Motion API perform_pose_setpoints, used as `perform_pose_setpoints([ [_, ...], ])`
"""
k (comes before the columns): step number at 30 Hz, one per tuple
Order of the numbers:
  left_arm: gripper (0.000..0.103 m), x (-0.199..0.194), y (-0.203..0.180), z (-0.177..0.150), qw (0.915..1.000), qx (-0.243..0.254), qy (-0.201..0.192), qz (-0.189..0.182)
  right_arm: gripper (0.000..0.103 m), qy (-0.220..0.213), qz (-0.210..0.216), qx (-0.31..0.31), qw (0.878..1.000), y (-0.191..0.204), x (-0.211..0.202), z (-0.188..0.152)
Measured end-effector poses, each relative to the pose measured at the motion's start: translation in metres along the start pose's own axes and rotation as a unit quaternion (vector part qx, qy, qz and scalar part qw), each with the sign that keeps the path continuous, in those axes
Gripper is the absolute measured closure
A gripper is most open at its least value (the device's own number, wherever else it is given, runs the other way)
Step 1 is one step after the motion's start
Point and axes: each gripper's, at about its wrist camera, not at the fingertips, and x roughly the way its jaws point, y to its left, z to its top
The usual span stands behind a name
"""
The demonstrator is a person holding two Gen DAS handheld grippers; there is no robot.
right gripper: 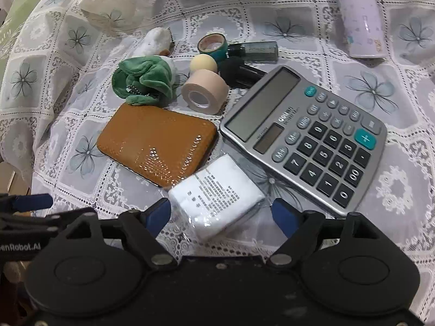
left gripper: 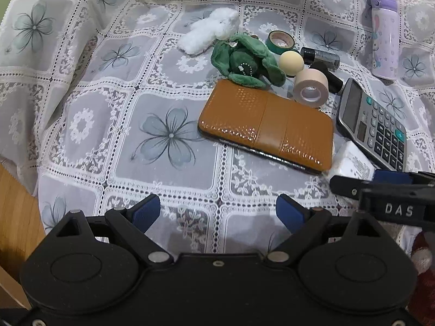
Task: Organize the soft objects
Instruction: 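Move both tools toward the white packet and brown wallet, then grasp the green plush toy with the left tool while the right tool grasps the white tissue packet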
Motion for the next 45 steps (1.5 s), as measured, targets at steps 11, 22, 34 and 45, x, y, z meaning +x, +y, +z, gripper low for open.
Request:
perform_pose_setpoints([
  [11, 0.014, 0.008, 0.006, 0.002, 0.9998, -0.013, 0.012, 0.002, 0.007, -0.003, 0.012, 0.002, 1.000, 0.003, 0.008, 0.003],
  [22, 0.014, 0.004, 0.005, 0.002, 0.9999, -0.011, 0.005, 0.004, 0.013, -0.004, -0.005, -0.071, 0.997, 0.006, -0.006, -0.016],
  [34, 0.014, -0.006, 0.018, -0.002, 0.9995, -0.030, -0.004, 0.009, 0.007, 0.013, 0.034, 0.083, 0.996, 0.000, -0.003, 0.000],
  [45, 0.014, -0.007, 0.028, -0.001, 0.9992, -0.037, -0.008, 0.013, 0.031, 0.001, -0.035, 0.034, 0.999, 0.023, 0.010, 0.004],
])
